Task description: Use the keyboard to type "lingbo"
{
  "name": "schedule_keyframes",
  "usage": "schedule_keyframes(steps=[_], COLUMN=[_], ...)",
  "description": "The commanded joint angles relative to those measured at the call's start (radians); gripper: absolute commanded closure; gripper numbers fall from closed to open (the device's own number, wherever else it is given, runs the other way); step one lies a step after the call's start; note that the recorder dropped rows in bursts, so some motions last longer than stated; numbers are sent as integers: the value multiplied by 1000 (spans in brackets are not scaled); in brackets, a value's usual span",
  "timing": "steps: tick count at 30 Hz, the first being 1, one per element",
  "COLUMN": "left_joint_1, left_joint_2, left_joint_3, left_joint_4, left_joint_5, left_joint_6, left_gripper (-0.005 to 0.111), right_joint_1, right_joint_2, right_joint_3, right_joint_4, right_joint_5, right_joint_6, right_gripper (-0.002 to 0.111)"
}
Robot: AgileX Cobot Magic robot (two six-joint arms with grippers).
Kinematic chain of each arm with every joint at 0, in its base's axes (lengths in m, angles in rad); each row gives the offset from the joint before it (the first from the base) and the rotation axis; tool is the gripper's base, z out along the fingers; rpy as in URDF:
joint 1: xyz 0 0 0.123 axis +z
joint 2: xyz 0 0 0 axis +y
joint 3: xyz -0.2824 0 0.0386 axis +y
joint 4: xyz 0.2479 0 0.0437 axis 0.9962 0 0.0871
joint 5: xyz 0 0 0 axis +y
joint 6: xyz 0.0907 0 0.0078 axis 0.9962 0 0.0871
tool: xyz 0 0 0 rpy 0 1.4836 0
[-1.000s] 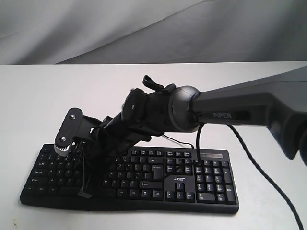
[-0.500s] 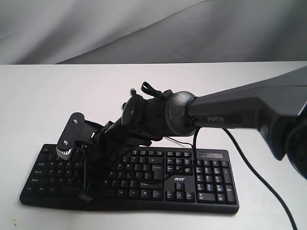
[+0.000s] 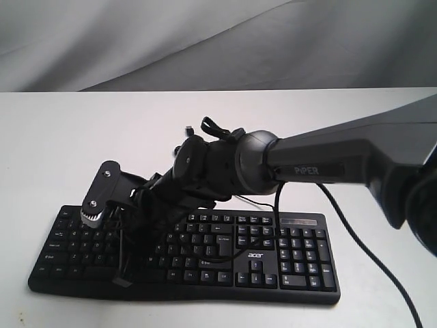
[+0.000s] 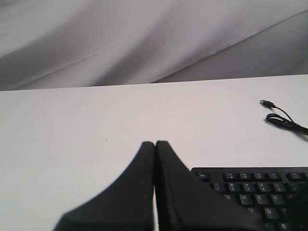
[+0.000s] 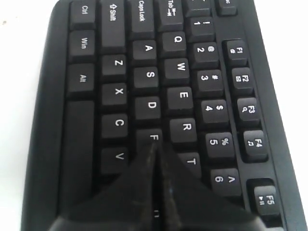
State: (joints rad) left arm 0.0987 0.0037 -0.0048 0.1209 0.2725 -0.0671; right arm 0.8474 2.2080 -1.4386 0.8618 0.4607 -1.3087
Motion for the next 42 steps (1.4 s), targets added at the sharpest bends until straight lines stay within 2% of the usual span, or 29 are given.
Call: schedule_keyframes(steps=[1,20,42], left_joint_1=[1,1,1], left_joint_2=[-4,-4,-4], left_joint_3=[5,5,5], left_joint_4=[-4,-4,-4], left_joint_5=[-7,-7,-7], left_joint_6=[-2,-2,-2], left_gripper=[106,106,106], right_joint_1=[1,-1,1], right_joint_2=[-6,-63,-52], right_joint_3=[-6,23,34], right_joint_4=[8,-67,-39], right_joint_5=[2,91,48], right_joint_6=[2,57,39], right_gripper=[108,108,108])
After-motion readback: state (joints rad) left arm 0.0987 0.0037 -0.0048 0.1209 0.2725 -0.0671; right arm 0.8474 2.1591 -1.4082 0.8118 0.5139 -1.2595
